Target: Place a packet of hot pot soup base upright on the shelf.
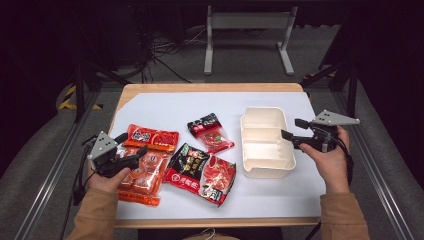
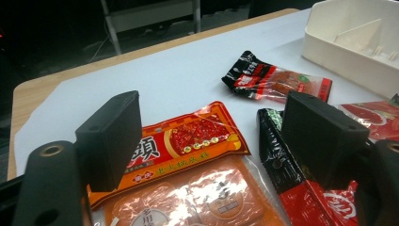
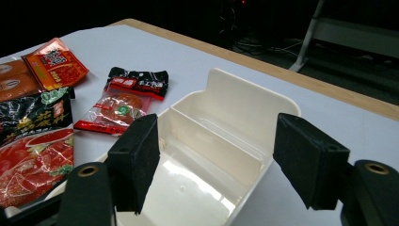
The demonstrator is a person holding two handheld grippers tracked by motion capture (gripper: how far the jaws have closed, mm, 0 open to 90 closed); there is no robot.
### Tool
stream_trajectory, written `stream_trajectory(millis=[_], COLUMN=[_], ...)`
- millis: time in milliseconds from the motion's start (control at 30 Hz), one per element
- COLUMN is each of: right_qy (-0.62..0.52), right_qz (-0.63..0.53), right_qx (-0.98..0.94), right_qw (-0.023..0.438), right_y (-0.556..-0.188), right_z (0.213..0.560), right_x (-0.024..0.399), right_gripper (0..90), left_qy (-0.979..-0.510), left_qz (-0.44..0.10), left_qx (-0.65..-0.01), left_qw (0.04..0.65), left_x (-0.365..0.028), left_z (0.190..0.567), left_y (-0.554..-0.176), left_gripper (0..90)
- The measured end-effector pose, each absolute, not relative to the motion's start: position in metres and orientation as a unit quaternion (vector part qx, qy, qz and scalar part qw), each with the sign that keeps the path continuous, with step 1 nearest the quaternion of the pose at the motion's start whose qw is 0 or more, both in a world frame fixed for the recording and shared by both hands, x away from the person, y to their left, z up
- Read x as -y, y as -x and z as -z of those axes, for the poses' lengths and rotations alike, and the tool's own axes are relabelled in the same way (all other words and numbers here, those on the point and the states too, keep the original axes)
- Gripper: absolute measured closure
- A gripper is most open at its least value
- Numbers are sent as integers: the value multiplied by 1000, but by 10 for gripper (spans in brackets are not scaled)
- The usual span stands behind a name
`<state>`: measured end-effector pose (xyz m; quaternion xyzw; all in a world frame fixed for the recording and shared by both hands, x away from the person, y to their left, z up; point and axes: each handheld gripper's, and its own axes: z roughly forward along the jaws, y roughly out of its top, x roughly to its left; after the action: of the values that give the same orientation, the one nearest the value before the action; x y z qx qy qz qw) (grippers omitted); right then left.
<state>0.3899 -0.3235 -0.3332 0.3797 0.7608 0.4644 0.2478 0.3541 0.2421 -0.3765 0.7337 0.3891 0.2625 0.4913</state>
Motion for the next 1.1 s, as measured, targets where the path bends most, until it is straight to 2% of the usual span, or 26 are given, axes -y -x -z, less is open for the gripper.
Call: stream_trajectory(millis=[500,700,1100], right_qy=[-383,-384,-384], right_qz=[-456,-455,-449], right_qx=[-763,-764,-771], right_qw=[252,249,236], right_y=[-392,-393,-396], right_z=[336,336,339], right_x=[324,323,319], right_gripper=[328,341,319], left_qy=[-727,-737,-764], left_qz=[-257,-238,-242], left_qx=[-395,-382,-346], left_qw=[500,504,488], left_x=[-232,-223,-193], left_z=[370,368,370], left_y=[-349,-346,-342], left_gripper=[213,203,218])
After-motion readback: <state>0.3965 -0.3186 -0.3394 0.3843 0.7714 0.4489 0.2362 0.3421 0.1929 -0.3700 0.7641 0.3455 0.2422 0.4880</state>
